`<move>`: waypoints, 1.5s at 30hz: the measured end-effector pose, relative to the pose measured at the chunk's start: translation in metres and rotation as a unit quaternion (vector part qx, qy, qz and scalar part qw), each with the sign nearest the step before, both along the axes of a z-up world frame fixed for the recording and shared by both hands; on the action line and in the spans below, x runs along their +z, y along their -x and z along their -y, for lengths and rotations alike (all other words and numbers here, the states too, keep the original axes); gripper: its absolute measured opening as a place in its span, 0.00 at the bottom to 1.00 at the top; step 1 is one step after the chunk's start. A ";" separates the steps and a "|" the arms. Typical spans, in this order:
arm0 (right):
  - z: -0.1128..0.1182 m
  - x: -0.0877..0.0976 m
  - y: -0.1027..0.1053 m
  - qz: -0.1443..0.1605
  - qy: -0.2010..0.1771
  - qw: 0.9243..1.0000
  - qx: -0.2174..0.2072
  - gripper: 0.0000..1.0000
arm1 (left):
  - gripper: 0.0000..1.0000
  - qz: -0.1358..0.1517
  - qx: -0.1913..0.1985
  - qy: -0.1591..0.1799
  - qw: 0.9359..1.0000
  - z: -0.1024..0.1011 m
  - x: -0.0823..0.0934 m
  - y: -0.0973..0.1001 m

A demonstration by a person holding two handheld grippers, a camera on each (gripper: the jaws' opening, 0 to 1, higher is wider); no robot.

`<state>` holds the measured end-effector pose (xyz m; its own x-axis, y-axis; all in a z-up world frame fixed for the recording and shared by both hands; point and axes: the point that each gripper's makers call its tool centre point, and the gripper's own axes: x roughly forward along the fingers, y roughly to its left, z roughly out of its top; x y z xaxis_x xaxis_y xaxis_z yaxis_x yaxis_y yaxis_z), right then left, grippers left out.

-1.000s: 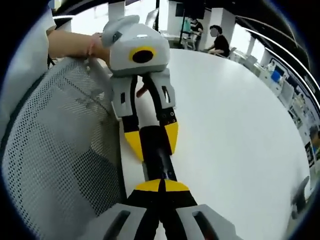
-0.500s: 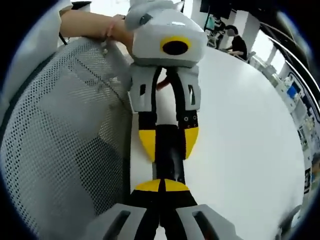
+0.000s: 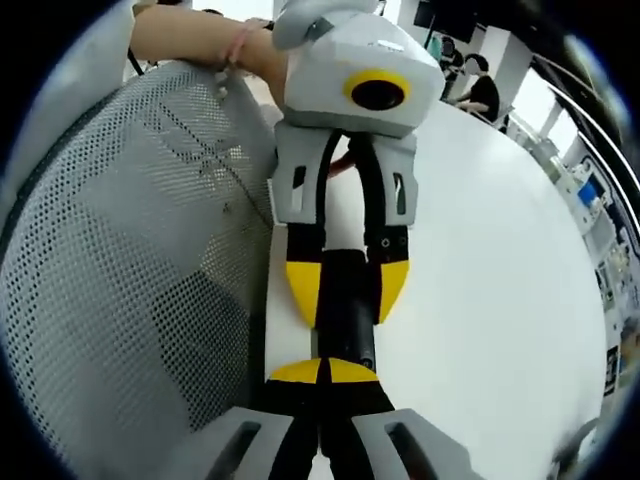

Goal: Press the specified remote control buttons in sequence, fully releasing each button before pressing the next.

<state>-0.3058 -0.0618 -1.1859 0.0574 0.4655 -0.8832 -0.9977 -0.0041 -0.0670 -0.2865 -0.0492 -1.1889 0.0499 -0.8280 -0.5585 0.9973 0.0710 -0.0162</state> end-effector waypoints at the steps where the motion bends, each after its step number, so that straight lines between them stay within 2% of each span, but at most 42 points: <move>1: 0.000 0.000 0.000 -0.002 -0.002 1.000 -0.007 0.00 | 0.26 0.000 0.000 0.000 1.000 0.000 0.000 0.000; 3: 0.000 0.001 0.000 0.004 -0.010 1.000 -0.007 0.00 | 0.26 -0.001 0.001 0.000 1.000 0.000 0.000 0.000; 6: 0.001 0.003 -0.002 -0.002 -0.036 0.998 -0.042 0.00 | 0.26 0.000 0.003 0.001 1.000 0.000 0.000 0.000; 12: 0.003 0.010 -0.017 0.008 -0.043 0.996 -0.076 0.00 | 0.26 0.000 0.002 0.000 1.000 0.000 0.000 -0.001; 15: 0.000 0.006 -0.014 -0.010 -0.039 0.997 -0.072 0.00 | 0.26 0.000 0.002 0.000 1.000 0.000 0.000 -0.001; 16: 0.000 0.003 -0.013 -0.010 -0.033 0.997 -0.068 0.00 | 0.26 0.000 0.002 0.000 1.000 0.000 0.000 -0.001; 17: -0.001 0.005 -0.017 0.007 -0.032 0.998 -0.057 0.00 | 0.26 -0.001 0.003 0.000 1.000 0.000 0.000 -0.001; 18: 0.000 0.005 -0.014 0.000 -0.027 0.998 -0.060 0.00 | 0.26 0.000 0.003 0.000 1.000 0.000 0.000 -0.001; 25: -0.001 0.002 -0.017 0.009 0.014 0.998 -0.054 0.00 | 0.25 0.000 0.002 0.000 1.000 0.000 0.000 -0.002; 26: 0.000 0.003 -0.018 0.002 0.014 0.998 -0.058 0.00 | 0.25 0.000 0.002 0.000 1.000 0.000 0.000 -0.002; 28: 0.000 0.004 -0.017 -0.032 -0.009 0.996 -0.080 0.00 | 0.25 0.000 0.002 0.000 1.000 0.000 0.000 -0.002; 30: 0.000 0.006 -0.017 -0.073 -0.037 0.991 -0.110 0.00 | 0.25 -0.001 0.003 0.001 1.000 0.000 0.000 -0.002; 32: 0.002 0.007 -0.018 -0.092 -0.050 0.987 -0.119 0.00 | 0.25 -0.001 0.005 0.002 1.000 0.000 0.000 -0.002; 33: 0.003 0.008 -0.025 -0.087 -0.053 0.986 -0.133 0.00 | 0.25 -0.002 0.005 0.002 1.000 0.000 0.000 -0.002; 37: 0.002 0.010 -0.033 -0.079 -0.050 0.987 -0.130 0.00 | 0.25 -0.001 0.003 0.003 1.000 0.000 0.000 -0.002; 41: 0.001 -0.001 -0.030 -0.093 -0.018 0.989 -0.115 0.00 | 0.25 -0.002 0.002 0.004 1.000 0.000 0.000 -0.003; 42: 0.000 0.001 -0.034 -0.081 -0.017 0.991 -0.108 0.00 | 0.25 -0.001 0.004 0.005 1.000 0.000 0.000 -0.003; 45: 0.000 0.001 -0.033 -0.106 0.016 0.988 -0.109 0.00 | 0.25 0.000 0.007 0.007 1.000 0.000 0.000 -0.003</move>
